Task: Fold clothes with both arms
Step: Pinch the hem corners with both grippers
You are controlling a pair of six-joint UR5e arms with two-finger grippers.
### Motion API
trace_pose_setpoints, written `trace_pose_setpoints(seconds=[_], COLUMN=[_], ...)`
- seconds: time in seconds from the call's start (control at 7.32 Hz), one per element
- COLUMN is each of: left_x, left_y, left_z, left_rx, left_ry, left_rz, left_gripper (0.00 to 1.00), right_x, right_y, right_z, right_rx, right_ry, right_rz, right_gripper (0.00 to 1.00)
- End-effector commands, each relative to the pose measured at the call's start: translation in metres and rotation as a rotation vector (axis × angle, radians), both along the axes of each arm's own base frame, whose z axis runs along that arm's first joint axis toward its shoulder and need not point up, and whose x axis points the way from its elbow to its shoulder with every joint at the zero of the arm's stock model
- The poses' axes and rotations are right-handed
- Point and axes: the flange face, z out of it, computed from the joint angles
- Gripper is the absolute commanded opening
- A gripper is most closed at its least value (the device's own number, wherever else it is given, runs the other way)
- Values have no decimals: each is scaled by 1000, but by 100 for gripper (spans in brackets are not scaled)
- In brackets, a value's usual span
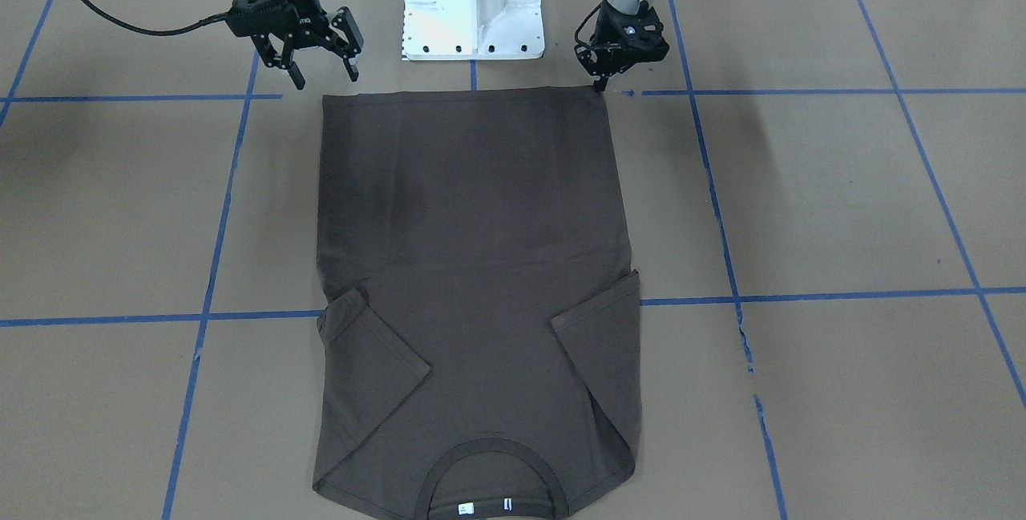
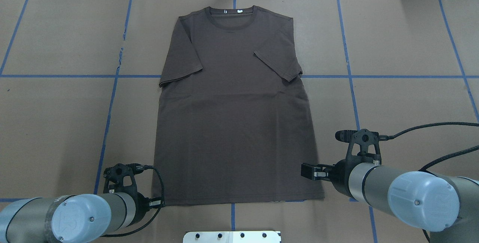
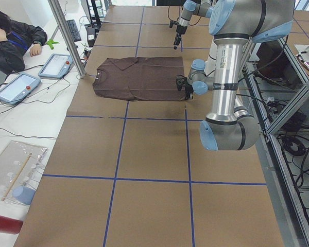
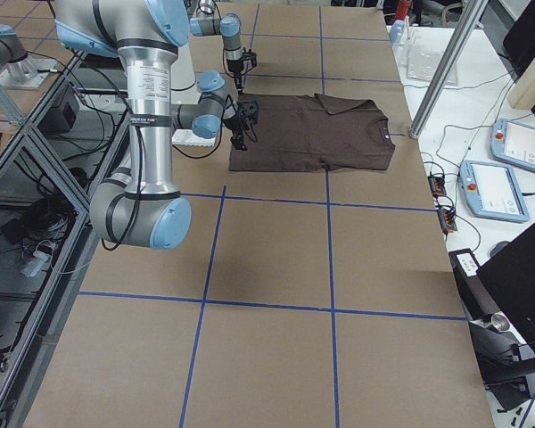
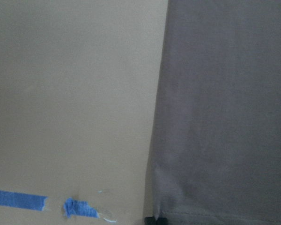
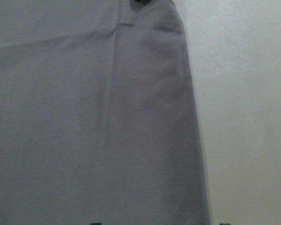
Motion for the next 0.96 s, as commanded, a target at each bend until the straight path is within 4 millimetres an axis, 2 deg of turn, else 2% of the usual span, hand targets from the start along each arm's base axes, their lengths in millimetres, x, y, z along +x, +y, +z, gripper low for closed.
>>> trace_pose_setpoints(seconds=[0.0,0.41,0.82], left_x=[0,-1,-5], left_y=[0,-1,-3], left_z=[-4,-6,-13], left_rx=[1,7,19], left_ry=[8,14,30], left_rz=[1,-10,-26], left_gripper=[0,0,0], right_x=[-7,-33,-38], right_y=[12,35,40], right_z=[23,45,47], right_rx=[-75,-87,-75], right_ry=[18,41,48], right_rz=[86,149,147], right_gripper=[60,58,58])
